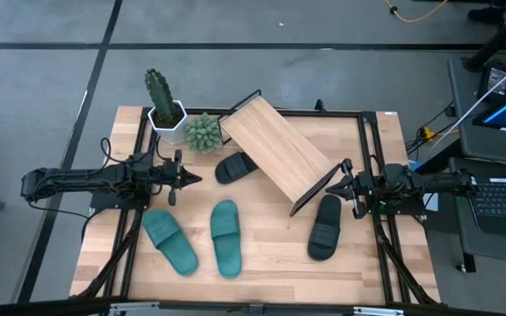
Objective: Pick and place slides into the shelf
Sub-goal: Put the right green slides on the shelf
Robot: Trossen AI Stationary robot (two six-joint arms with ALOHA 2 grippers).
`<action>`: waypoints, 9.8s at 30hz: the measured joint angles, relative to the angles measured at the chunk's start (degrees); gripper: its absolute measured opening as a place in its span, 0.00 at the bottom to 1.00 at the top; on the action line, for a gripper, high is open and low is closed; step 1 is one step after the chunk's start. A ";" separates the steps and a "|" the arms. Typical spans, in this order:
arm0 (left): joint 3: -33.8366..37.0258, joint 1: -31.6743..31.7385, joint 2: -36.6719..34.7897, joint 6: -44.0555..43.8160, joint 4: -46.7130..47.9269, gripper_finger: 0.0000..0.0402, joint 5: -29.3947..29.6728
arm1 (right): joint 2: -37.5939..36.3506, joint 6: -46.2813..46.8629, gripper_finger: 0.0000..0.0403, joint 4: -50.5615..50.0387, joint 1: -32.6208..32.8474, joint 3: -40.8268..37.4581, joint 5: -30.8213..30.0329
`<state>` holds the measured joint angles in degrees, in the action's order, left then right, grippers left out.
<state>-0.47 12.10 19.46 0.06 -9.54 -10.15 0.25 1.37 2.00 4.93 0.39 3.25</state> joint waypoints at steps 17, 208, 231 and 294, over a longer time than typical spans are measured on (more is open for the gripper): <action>0.00 0.00 0.02 2.01 -1.88 0.01 2.94 | 0.00 -5.18 0.02 2.19 0.00 0.01 0.42; -59.71 -42.47 64.96 -25.01 41.70 0.00 37.97 | 45.33 -3.20 0.05 16.93 12.99 14.94 -11.30; -59.71 -45.11 64.96 -29.96 38.77 0.00 36.65 | 45.51 -4.62 0.05 19.87 12.98 14.94 -8.04; -80.32 -52.06 87.84 -53.51 62.84 0.00 38.53 | 45.55 -3.15 0.05 19.07 12.99 14.94 -8.04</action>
<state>-80.79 -39.97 107.31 -53.45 53.30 28.38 45.80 -1.78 21.08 17.92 15.33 -4.80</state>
